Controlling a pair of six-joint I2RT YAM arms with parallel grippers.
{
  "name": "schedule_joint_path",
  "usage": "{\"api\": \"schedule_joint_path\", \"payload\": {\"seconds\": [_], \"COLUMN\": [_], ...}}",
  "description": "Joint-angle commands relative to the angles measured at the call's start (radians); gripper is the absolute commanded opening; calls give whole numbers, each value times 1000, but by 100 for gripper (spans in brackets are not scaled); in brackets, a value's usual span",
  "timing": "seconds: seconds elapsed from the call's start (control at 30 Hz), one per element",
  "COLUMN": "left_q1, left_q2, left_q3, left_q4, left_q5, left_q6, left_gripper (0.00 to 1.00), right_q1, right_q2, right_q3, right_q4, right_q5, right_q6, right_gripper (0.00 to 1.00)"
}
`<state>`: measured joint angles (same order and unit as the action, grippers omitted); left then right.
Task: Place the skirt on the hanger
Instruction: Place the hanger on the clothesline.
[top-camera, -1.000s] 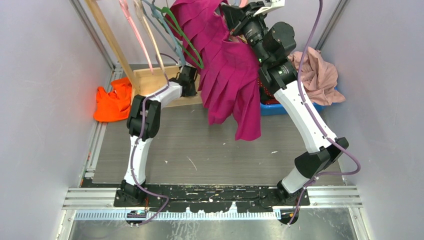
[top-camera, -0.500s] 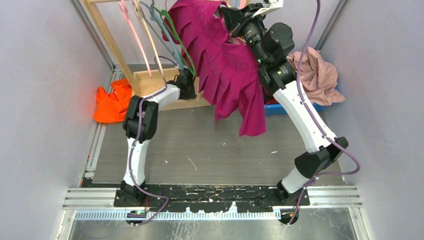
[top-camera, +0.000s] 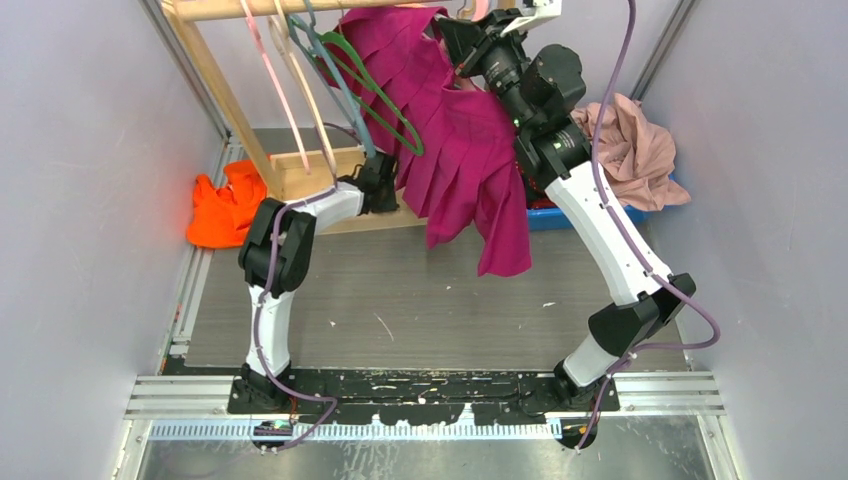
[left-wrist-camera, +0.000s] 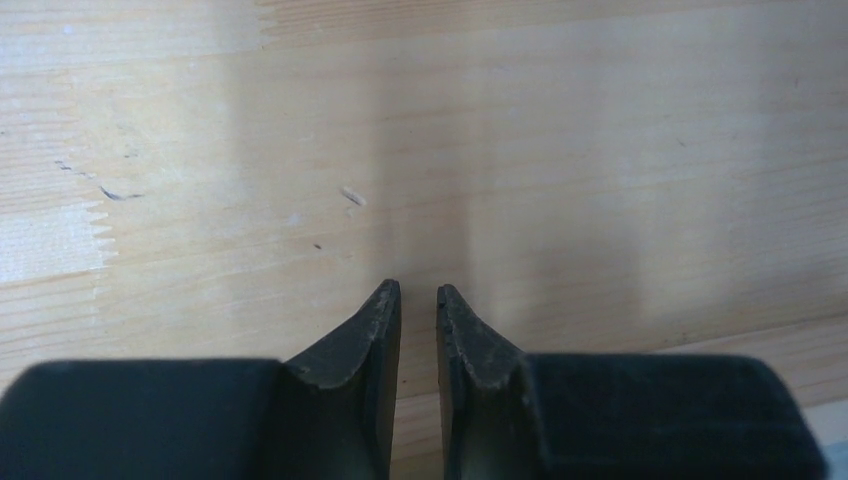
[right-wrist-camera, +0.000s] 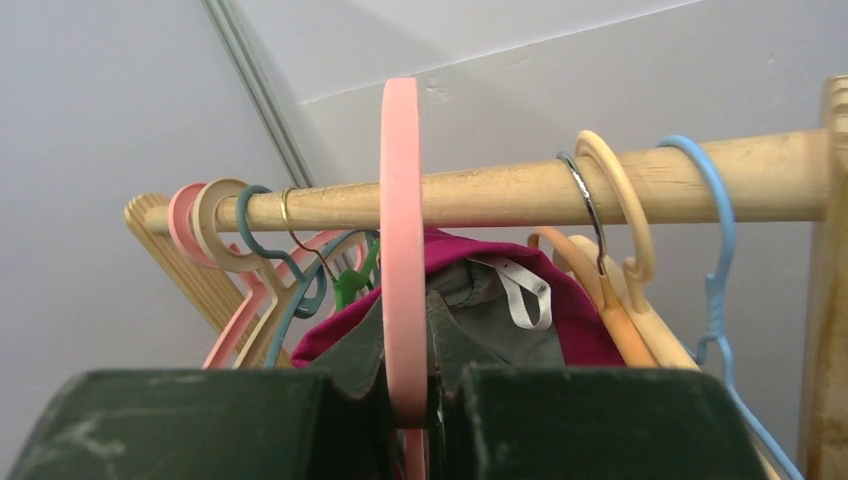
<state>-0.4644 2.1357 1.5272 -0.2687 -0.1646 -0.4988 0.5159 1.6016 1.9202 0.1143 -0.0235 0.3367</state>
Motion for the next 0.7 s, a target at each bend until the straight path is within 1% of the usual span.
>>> {"api": "schedule_joint_path", "payload": {"seconds": [0.0, 0.07, 0.2, 0.3, 0.33, 0.4, 0.5, 0.67], "left_q1": [-83, -85, -85, -85, -85, -84, -83, -84], "left_q2": [21, 1, -27, -55, -66, -92, -134, -200], "left_q3": [-142, -166, -188, -202, -211, -226, -247, -269], "left_q4": [-224, -215, -217, -220, -218, -211, -198, -202], "left_q5": [126, 124, 110, 99, 95, 79, 55, 51], "left_q6": [-27, -32, -26, -26, -26, -27, -29, -35], "left_gripper": [23, 28, 35, 45, 46, 49, 52, 53], "right_q1": [19, 30, 56, 68, 71, 74, 75, 75], "right_q2": [2, 49, 143, 229, 262, 319, 362, 402], "right_q3": [109, 156, 274, 385, 448, 516, 538, 547], "right_q4": [81, 57, 21, -21, -45, -75, -75, -96], "right_q5": [-15, -22, -29, -27, -26, -20, 1, 13], "right_q6": [19, 13, -1, -8, -8, -10, -8, -7], "right_gripper": [1, 1, 1, 1, 1, 1, 1, 1]}}
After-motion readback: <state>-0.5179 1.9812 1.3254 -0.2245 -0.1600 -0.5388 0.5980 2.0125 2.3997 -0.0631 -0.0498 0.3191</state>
